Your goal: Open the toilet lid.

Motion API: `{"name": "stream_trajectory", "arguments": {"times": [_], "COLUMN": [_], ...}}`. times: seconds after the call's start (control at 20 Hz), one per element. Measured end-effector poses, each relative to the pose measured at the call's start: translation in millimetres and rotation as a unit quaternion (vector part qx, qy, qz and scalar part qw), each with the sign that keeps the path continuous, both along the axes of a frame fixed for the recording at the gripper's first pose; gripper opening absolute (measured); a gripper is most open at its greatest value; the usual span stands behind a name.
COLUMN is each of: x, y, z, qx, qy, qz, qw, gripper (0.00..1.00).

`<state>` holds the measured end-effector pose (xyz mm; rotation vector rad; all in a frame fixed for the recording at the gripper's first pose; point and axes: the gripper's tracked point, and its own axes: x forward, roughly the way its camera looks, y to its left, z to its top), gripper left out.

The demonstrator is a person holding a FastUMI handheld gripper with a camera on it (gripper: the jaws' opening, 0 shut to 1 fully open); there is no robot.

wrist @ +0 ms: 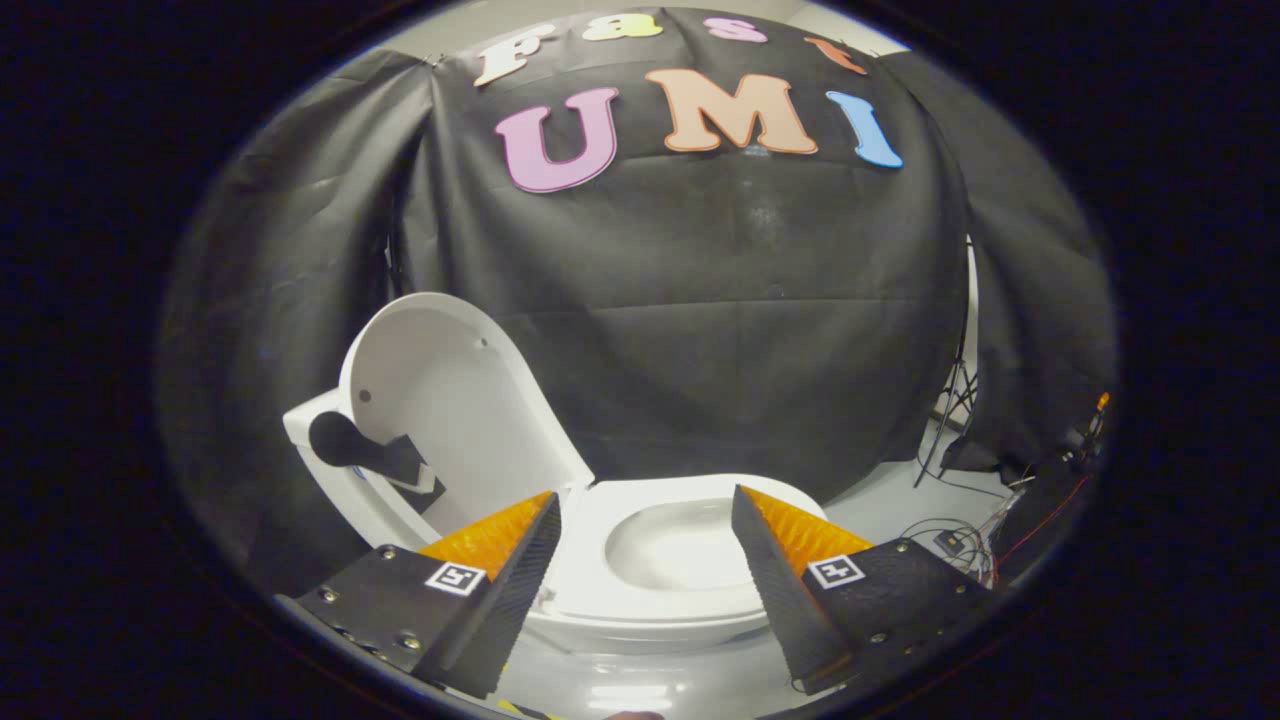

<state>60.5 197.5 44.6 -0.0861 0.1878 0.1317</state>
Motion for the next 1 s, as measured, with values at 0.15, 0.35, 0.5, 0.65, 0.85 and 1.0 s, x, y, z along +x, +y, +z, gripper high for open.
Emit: {"name": "stream_trajectory", "arguments": {"times": [0.15, 0.35, 0.5, 0.65, 0.85, 1.0], "x": [-5, -11, -15, -14, -18, -20], "y": [5, 8, 5, -5, 2, -2], "z": [10, 33, 39, 33, 32, 31], "qx": [0.018, 0.029, 0.043, 0.041, 0.030, 0.027], "qy": [-0.015, -0.053, -0.060, -0.055, -0.057, -0.057], "qz": [0.010, 0.018, 0.014, 0.004, 0.025, 0.024], "qw": [1.000, 0.998, 0.997, 0.998, 0.998, 0.998], "gripper": [1.00, 1.00, 1.00, 1.00, 0.99, 0.99]}}
